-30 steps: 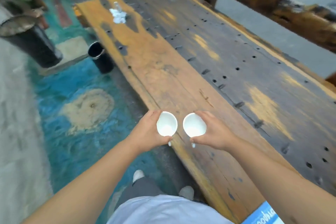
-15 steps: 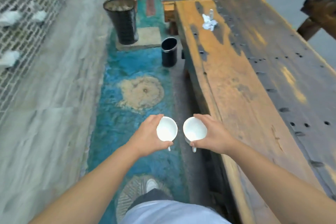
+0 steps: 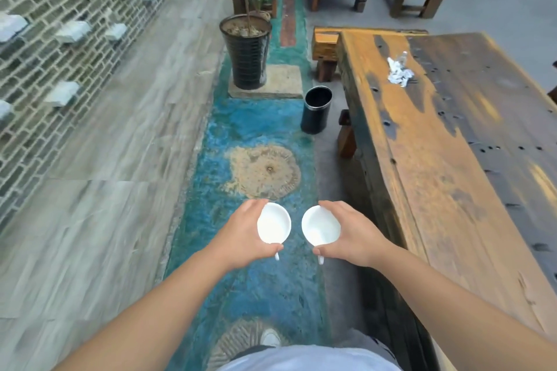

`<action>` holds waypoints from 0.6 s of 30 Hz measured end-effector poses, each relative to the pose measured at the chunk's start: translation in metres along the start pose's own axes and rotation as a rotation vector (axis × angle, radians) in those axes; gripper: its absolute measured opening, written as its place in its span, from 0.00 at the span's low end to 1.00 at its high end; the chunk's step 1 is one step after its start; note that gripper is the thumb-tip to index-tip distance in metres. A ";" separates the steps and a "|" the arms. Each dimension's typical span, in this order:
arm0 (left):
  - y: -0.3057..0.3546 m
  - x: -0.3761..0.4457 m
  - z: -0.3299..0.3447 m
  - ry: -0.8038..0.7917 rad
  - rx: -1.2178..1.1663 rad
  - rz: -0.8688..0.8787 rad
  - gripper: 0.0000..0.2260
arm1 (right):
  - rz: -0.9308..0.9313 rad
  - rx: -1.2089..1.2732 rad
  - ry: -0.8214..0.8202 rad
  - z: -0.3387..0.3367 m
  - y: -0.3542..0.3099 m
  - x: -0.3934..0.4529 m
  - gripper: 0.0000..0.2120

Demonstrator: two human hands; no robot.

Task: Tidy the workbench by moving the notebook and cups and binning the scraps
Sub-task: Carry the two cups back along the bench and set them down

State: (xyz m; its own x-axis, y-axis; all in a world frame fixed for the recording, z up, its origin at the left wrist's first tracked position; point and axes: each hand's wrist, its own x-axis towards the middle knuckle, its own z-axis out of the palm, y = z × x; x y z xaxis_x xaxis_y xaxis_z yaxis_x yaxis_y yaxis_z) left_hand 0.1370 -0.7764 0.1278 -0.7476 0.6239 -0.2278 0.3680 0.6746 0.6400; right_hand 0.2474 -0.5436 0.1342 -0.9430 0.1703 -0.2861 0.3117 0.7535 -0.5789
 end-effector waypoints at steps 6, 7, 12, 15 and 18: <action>-0.014 0.047 -0.019 -0.003 0.017 -0.030 0.43 | -0.015 -0.001 -0.026 -0.009 -0.001 0.059 0.49; -0.015 0.059 -0.022 -0.002 0.015 -0.036 0.43 | -0.019 -0.005 -0.032 -0.013 0.001 0.071 0.49; -0.016 0.135 -0.035 0.014 0.027 -0.062 0.44 | -0.030 -0.023 -0.051 -0.036 0.021 0.146 0.49; -0.013 0.190 -0.041 0.043 0.027 -0.080 0.43 | -0.056 -0.026 -0.068 -0.056 0.038 0.198 0.49; -0.007 0.237 -0.049 0.061 0.022 -0.115 0.42 | -0.070 -0.023 -0.083 -0.078 0.053 0.246 0.48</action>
State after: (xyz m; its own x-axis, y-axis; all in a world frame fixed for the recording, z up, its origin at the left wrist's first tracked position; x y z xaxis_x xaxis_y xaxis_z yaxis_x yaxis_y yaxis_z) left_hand -0.0701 -0.6526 0.1055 -0.8177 0.5171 -0.2528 0.2893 0.7490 0.5961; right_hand 0.0231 -0.4126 0.0929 -0.9492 0.0640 -0.3082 0.2414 0.7764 -0.5822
